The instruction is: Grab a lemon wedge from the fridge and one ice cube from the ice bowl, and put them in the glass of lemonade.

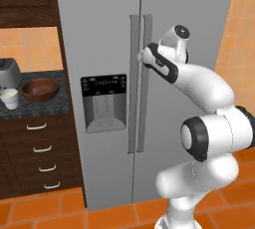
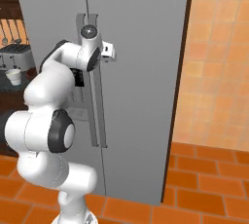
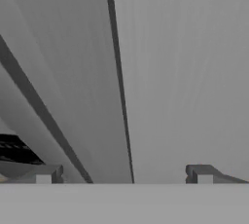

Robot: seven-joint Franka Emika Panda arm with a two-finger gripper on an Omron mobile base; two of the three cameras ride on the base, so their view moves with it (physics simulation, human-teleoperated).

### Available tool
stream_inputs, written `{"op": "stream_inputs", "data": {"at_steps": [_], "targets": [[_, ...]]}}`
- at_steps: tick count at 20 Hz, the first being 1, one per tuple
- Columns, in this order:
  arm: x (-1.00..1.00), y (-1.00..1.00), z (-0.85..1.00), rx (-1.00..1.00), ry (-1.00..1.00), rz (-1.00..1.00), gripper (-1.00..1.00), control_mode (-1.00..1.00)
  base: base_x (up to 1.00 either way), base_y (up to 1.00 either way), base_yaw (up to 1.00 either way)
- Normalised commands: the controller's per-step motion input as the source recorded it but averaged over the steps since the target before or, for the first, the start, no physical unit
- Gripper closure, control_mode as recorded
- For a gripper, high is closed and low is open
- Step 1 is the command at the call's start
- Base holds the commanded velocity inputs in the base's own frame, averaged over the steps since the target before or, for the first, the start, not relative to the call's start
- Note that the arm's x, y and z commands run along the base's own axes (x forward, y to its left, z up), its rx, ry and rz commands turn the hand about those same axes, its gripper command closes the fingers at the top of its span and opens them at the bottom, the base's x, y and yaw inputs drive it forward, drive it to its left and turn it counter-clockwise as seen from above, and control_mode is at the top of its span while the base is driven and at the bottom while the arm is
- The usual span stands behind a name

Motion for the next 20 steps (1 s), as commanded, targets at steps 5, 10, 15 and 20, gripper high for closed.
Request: {"op": "stream_inputs", "data": {"at_steps": [5,10,15,20], "targets": [[0.31,0.0,0.0,0.0,0.01,0.0,-1.0,-1.0,0.0,0.0,0.0],[0.28,0.03,0.0,0.0,0.0,0.0,-1.0,-1.0,0.0,0.0,0.0],[0.23,0.13,0.0,-0.03,-0.01,0.0,-1.0,-1.0,0.0,0.0,0.0],[0.3,0.15,-0.01,-0.02,-0.05,-0.02,-1.0,-1.0,0.0,0.0,0.0]]}}
